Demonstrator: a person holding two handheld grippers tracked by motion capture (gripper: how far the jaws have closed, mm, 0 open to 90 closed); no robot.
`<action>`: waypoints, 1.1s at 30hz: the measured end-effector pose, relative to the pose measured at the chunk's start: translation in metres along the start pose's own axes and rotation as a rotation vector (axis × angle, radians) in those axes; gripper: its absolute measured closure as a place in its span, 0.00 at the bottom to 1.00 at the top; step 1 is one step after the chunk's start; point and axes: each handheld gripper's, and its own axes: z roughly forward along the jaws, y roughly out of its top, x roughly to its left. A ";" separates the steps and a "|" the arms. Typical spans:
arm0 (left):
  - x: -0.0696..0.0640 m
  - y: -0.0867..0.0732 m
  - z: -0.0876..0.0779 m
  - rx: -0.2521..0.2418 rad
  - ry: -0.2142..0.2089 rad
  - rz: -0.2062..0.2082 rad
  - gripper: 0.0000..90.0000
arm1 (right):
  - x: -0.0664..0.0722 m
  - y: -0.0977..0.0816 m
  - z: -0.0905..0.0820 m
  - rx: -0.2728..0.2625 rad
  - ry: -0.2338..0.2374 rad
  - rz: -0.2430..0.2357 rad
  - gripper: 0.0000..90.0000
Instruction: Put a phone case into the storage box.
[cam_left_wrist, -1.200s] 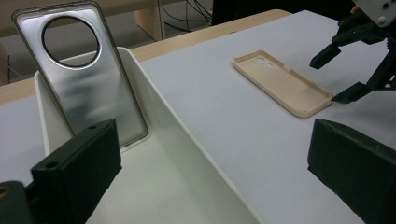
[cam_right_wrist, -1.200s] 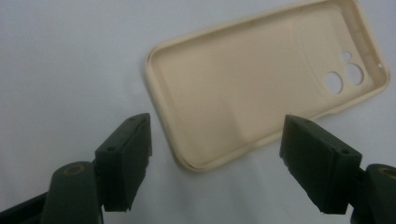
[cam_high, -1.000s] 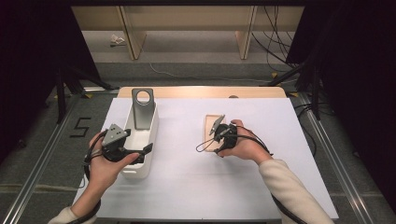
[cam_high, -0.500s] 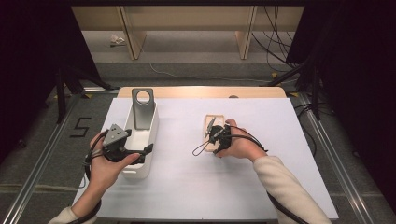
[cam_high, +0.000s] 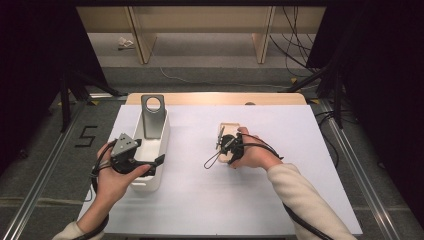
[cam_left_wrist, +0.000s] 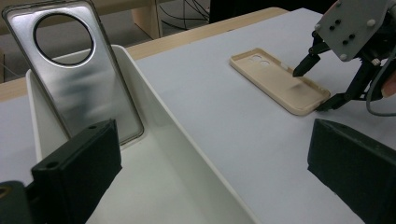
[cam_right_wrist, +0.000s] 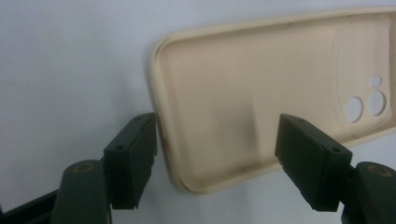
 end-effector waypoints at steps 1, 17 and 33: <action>0.000 0.000 0.000 0.000 0.000 0.000 0.02 | 0.001 0.001 0.000 -0.002 -0.002 -0.007 0.34; -0.001 -0.001 0.001 0.005 -0.003 0.000 0.02 | 0.002 0.008 0.000 0.025 0.000 -0.068 0.37; -0.001 -0.001 0.002 0.007 -0.004 0.002 0.02 | 0.002 0.011 0.000 0.030 0.039 -0.092 0.55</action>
